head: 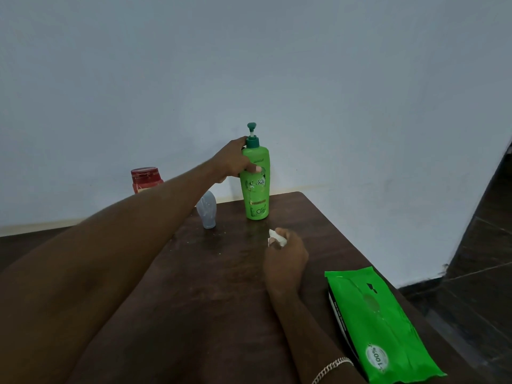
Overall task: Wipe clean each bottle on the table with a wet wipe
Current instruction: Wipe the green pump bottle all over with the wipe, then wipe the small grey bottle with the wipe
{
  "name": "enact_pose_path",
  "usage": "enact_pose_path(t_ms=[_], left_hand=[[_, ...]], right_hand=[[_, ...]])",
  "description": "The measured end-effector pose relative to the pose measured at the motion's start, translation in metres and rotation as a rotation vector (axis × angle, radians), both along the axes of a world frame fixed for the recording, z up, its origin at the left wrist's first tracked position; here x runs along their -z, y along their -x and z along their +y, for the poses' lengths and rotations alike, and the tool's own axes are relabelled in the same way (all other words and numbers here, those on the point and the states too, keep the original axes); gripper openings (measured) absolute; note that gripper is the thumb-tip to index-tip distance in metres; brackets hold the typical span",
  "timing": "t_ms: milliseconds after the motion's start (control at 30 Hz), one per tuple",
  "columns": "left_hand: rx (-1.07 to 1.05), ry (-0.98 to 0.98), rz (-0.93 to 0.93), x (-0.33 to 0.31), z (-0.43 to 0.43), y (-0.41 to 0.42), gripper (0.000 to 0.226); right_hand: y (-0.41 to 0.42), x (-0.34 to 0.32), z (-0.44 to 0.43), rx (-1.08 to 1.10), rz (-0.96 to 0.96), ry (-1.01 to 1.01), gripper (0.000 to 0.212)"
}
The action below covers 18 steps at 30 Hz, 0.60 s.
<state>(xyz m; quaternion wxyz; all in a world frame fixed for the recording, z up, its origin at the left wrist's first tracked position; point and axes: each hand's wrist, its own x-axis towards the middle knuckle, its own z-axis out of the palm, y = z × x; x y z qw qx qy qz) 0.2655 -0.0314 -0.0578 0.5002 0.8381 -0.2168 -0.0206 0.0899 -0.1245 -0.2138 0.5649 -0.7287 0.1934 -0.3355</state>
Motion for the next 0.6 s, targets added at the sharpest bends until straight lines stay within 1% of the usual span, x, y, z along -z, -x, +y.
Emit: enact_pose_path(t_ms=[267,333,433,467,500,533,600], left_hand=[[-0.003,0.004,0.039,0.001,-0.003,-0.002,0.073],[-0.024,0.011,0.046,0.001,-0.003,0.000,0.086],[-0.127,0.017,0.032,0.003,0.001,0.008,0.118],[-0.178,0.011,-0.001,0.005,0.003,0.014,0.122],[-0.233,0.002,-0.058,0.007,0.006,0.024,0.122],[-0.288,0.001,-0.134,0.012,0.009,0.035,0.118],[-0.384,0.061,-0.308,0.027,0.016,0.060,0.101]], right_hand=[[0.002,0.001,0.001,-0.015,-0.005,0.021,0.028],[0.003,0.000,0.001,-0.017,-0.005,0.010,0.029],[0.002,0.001,0.002,-0.028,-0.012,0.005,0.028],[0.002,0.001,0.002,-0.031,-0.008,0.000,0.028],[0.002,0.001,0.002,-0.036,-0.003,-0.007,0.028],[0.002,0.001,0.002,-0.036,-0.003,-0.011,0.028],[0.002,0.001,0.001,-0.033,-0.007,-0.009,0.027]])
